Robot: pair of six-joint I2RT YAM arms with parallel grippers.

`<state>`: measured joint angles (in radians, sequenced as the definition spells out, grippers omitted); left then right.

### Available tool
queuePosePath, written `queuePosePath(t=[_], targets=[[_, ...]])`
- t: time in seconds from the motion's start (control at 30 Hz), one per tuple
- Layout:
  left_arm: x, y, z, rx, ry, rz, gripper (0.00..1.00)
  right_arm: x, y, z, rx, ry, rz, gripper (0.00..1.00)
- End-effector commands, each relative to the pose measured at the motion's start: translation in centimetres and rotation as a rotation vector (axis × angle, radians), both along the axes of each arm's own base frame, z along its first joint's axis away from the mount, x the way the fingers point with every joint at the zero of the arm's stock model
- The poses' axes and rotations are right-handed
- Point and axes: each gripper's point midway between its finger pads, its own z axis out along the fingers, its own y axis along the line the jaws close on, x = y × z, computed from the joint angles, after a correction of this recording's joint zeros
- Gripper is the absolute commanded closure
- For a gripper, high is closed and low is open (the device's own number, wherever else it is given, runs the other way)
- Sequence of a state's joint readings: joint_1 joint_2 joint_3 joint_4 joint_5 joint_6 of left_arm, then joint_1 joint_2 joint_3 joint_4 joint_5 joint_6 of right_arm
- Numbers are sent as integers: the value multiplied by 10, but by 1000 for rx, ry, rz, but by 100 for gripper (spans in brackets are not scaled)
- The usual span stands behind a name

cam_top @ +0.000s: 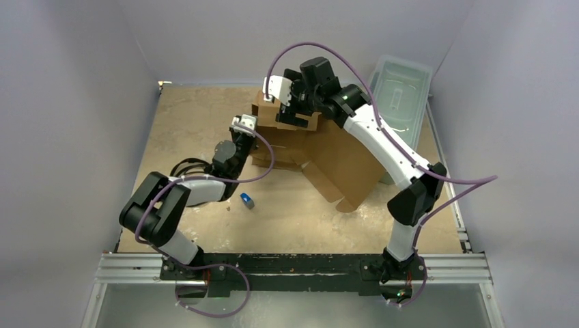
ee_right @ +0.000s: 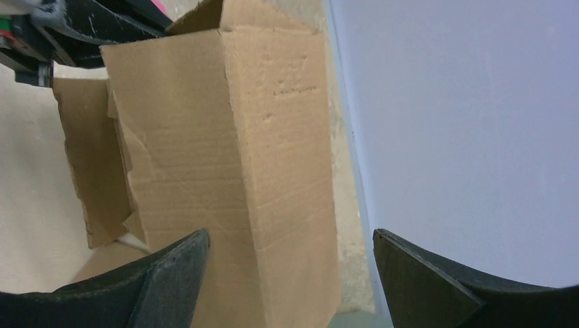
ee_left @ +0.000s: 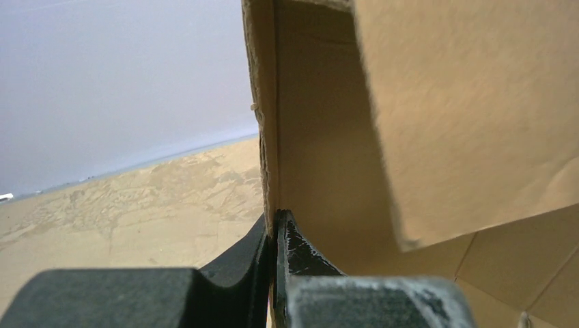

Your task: Fold the paper box

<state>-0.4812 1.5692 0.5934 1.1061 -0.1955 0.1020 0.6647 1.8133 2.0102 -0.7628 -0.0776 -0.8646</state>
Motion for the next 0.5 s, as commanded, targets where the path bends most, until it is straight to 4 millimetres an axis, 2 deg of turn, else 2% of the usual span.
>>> queuePosePath(t=[0.0,0.27,0.47], targets=[[10,1,18,-2,-43,55,100,8,5,11,34,-17,3,8],[9,-7,11,-9,-35,29,100,14,8,8,34,-15,8,8],[9,-10,5,-1,-22,18,100,-5,-2,52,100,-52,39,4]])
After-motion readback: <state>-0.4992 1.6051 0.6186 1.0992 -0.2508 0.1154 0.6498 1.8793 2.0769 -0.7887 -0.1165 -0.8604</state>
